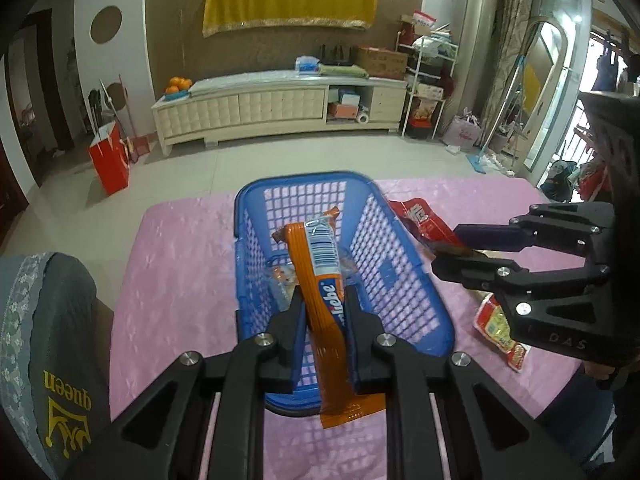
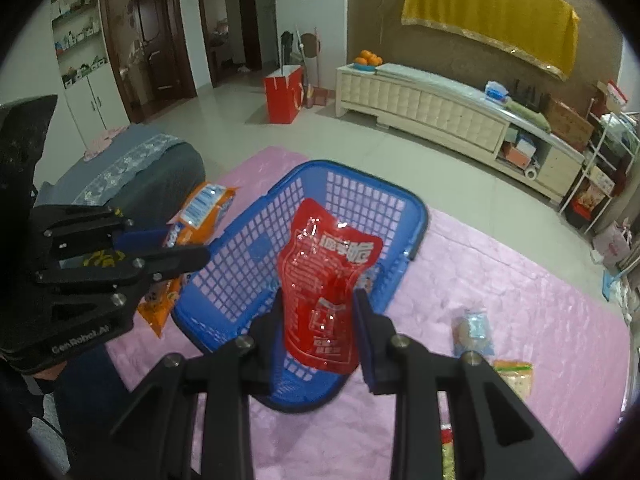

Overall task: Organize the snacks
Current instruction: 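Drop the candy bar and red packet into the blue basket with both grippers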

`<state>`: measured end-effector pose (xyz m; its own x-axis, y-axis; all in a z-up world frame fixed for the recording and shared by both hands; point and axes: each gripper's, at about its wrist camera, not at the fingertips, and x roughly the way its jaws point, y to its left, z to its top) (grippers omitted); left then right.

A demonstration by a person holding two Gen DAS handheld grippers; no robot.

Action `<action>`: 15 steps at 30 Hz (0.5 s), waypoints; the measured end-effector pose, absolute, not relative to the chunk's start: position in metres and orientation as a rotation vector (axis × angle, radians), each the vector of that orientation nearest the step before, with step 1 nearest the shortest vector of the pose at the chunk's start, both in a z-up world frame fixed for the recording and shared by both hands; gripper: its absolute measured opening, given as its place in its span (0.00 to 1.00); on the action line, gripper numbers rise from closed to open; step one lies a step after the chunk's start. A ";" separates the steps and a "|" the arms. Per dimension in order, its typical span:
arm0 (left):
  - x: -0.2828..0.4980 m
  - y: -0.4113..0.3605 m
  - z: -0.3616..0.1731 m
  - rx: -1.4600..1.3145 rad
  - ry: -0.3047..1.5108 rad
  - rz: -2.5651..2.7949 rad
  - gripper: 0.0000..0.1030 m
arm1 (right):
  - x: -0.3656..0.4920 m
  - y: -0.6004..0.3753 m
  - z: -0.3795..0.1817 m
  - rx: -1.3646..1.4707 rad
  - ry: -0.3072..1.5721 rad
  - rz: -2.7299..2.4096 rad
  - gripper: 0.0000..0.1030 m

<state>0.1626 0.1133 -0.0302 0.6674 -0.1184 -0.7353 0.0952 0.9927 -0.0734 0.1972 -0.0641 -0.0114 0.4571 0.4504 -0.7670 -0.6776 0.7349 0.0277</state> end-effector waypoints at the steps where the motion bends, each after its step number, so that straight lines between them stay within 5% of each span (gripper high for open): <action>1: 0.165 0.116 -0.033 -0.034 0.838 -0.121 0.15 | 0.199 -0.059 -0.014 -0.302 0.852 0.710 0.34; 13: 0.192 0.127 -0.065 -0.054 0.904 -0.163 0.15 | 0.217 -0.043 -0.042 -0.316 0.930 0.673 0.34; 15: 0.192 0.124 -0.066 -0.049 0.902 -0.169 0.24 | 0.217 -0.042 -0.043 -0.309 0.934 0.676 0.34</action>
<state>0.1924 0.1239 -0.0656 0.6078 -0.1666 -0.7764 0.1255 0.9856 -0.1132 0.2170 -0.0423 -0.0428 0.4108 0.3987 -0.8200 -0.6545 0.7551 0.0392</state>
